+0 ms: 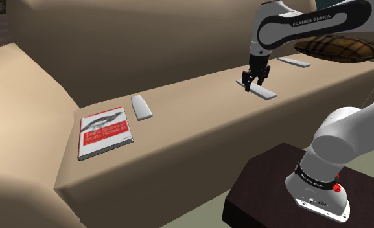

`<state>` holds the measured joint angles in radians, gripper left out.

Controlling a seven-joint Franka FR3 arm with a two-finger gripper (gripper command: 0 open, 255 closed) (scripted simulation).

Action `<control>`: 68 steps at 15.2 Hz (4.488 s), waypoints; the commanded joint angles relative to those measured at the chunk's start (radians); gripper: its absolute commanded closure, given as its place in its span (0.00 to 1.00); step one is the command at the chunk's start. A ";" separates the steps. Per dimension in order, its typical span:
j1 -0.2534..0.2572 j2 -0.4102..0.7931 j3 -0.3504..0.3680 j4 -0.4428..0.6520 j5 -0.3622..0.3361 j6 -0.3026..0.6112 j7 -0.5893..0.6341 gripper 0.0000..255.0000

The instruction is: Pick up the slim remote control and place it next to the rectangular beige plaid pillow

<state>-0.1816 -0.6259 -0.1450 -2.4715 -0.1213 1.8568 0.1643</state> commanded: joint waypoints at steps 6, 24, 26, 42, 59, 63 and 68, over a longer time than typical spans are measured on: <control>0.003 0.000 0.007 0.095 0.007 -0.095 -0.003 1.00; 0.010 0.042 0.020 0.369 0.021 -0.327 -0.015 1.00; 0.010 0.051 0.021 0.404 0.022 -0.353 -0.017 1.00; -0.004 0.091 -0.028 0.611 -0.001 -0.514 -0.098 1.00; -0.081 0.096 -0.376 0.695 -0.166 -0.520 -0.530 1.00; -0.082 0.146 -0.479 0.761 -0.183 -0.512 -0.644 1.00; -0.069 0.245 -0.639 0.872 -0.170 -0.497 -0.802 1.00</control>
<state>-0.2557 -0.4102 -0.7397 -1.6312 -0.2976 1.3557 -0.5934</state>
